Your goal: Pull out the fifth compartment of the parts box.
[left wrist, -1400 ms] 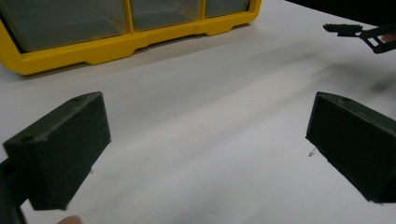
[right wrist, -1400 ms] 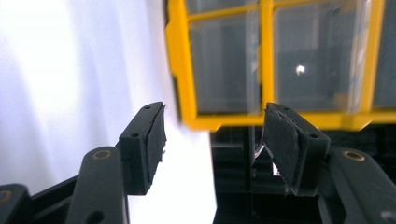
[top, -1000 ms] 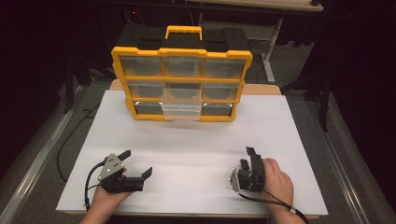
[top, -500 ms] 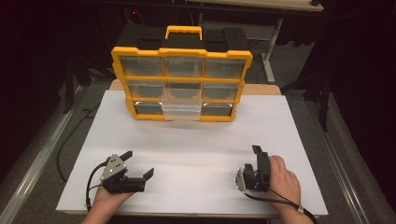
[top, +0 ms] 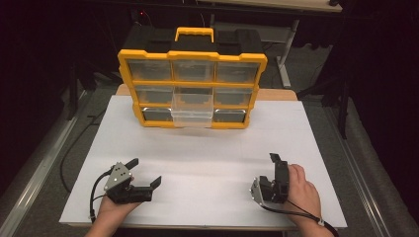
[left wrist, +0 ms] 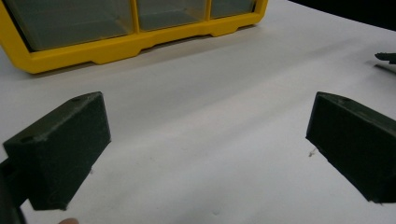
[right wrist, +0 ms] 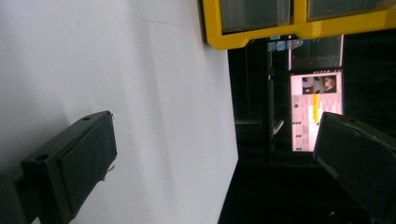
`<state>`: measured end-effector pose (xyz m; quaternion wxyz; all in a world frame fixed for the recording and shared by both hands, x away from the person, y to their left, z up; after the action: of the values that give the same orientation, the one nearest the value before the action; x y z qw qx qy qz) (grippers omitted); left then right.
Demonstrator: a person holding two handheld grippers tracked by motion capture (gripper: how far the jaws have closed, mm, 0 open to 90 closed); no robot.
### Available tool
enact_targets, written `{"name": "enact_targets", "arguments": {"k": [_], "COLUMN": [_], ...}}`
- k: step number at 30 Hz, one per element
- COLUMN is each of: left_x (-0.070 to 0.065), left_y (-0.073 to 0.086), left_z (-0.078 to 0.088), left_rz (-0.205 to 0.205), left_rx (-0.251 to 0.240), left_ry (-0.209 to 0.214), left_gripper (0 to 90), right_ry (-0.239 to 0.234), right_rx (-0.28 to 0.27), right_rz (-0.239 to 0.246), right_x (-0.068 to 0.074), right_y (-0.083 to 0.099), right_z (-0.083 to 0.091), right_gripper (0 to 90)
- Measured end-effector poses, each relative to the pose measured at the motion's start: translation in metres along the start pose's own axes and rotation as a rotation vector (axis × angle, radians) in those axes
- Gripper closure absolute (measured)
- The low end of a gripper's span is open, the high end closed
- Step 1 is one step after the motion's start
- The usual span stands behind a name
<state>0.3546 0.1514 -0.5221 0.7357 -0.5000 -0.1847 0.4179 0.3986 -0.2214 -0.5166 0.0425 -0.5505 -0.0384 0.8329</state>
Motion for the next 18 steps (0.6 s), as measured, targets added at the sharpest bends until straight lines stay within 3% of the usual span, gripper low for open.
{"name": "enact_targets", "arguments": {"k": [3,6,7,8,11,14,18], "left_x": [-0.001,-0.001,-0.001,0.0,0.002,0.004,0.007], "left_y": [0.0,-0.001,-0.001,-0.001,-0.001,-0.001,-0.002], "left_z": [0.0,-0.001,-0.001,-0.001,0.0,0.001,0.002], "left_rz": [0.005,0.017,0.02,0.018,0.017,0.027,0.019], "left_rx": [0.0,0.0,-0.001,0.0,0.004,0.002,-0.009], "left_ry": [0.015,0.024,0.024,0.023,0.018,0.019,0.013], "left_gripper": [0.0,0.0,0.0,0.0,0.0,0.0,0.0], "right_ry": [-0.038,-0.075,-0.094,-0.103,-0.141,-0.163,-0.223], "right_rx": [0.002,-0.007,-0.003,-0.011,-0.015,-0.02,-0.045], "right_rz": [-0.098,-0.242,-0.336,-0.361,-0.524,-0.614,-0.806], "right_x": [0.003,0.002,0.005,0.003,0.005,0.005,0.008], "right_y": [0.004,0.008,0.009,0.01,0.012,0.014,0.014], "right_z": [-0.002,-0.003,-0.002,-0.002,-0.003,-0.003,0.0], "right_gripper": [0.2,0.2,0.2,0.2,0.2,0.2,0.2]}}
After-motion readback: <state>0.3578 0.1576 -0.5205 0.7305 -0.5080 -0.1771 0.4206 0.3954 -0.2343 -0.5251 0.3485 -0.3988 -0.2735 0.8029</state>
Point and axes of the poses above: each handheld gripper's, and its own axes: z roughly backward along the jaws, y roughly out of its underside, x roughly to its left, the point moved 9 cm from there along -z, roughly forward along the jaws
